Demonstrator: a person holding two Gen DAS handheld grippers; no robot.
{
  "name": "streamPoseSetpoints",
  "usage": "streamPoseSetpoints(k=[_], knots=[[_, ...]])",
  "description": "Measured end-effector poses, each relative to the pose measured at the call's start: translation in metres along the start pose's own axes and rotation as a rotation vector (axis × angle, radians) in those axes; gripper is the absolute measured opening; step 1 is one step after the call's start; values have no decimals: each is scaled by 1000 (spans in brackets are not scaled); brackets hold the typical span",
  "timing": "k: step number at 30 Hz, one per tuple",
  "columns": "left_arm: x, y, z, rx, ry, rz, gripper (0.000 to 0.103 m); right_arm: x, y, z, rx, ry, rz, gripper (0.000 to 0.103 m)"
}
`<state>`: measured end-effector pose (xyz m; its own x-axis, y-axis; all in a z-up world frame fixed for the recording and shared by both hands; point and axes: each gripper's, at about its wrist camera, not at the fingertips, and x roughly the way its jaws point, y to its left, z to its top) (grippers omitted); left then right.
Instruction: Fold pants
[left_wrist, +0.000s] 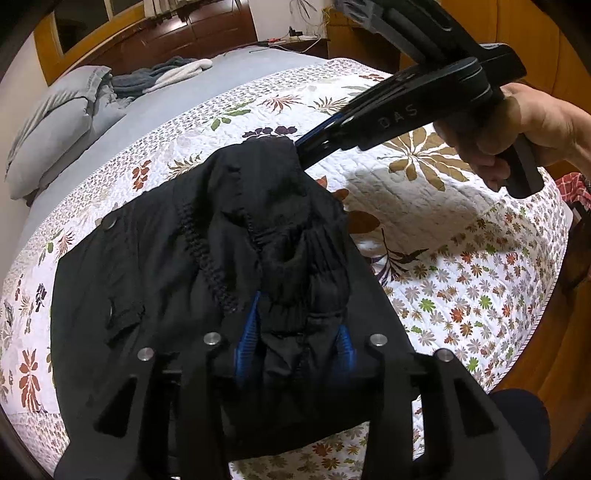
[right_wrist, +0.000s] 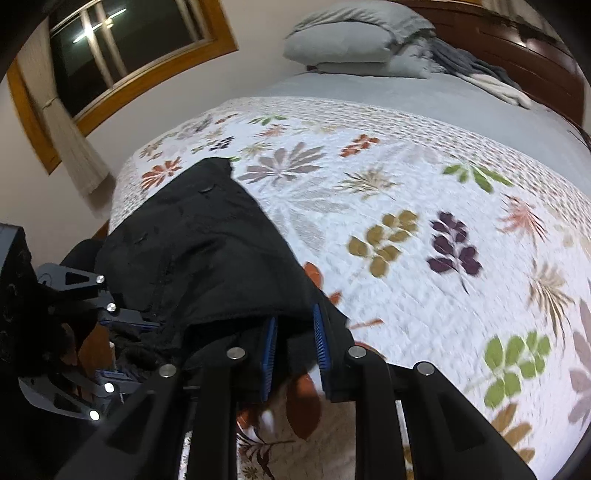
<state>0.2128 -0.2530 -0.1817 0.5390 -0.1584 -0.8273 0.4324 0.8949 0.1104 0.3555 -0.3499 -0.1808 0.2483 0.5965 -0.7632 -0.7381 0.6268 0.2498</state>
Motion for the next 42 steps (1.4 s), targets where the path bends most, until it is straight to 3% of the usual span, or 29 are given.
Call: streamPoseSetpoints(k=[2,4,6,10,14,16,21,23,26,30,33,36,39,41,42], knots=[[-4,5,-1,-26,-14,-73,57,-6,-8,-7,61,-1,-23,21],[-13,17,-5,-94,-45,-216,81,-17,-14,-15,121,-23,-53,21],[-30,38,-12,-187,-115,-345,87,-27,-16,-19,178,-48,-59,23],[-45,70,-22,-323,-169,-459,91,-48,1,-18,256,-141,-21,23],[-32,79,-22,-373,-104,-490,91,-45,32,1,262,-209,69,23],[-22,76,-26,-385,-74,-520,91,-31,38,9,282,-203,101,26],[-18,78,-36,-379,-46,-581,91,13,15,-7,431,-89,58,26],[-27,86,-38,-399,-66,-619,91,9,13,-17,467,-100,56,27],[-46,114,-45,-446,-126,-671,91,-19,28,-27,489,-186,47,29],[-66,168,-62,-524,-185,-591,95,-49,72,-36,476,-286,118,29],[-61,195,-74,-590,-148,-588,95,-33,97,-46,482,-235,154,29],[-50,213,-87,-651,-97,-598,95,-9,99,-66,537,-161,93,25],[-38,232,-103,-733,-66,-662,95,0,89,-87,632,-168,110,17],[-44,244,-111,-769,-80,-683,95,-1,91,-89,653,-171,110,18],[-48,252,-114,-779,-92,-678,95,-3,92,-89,662,-173,119,23]])
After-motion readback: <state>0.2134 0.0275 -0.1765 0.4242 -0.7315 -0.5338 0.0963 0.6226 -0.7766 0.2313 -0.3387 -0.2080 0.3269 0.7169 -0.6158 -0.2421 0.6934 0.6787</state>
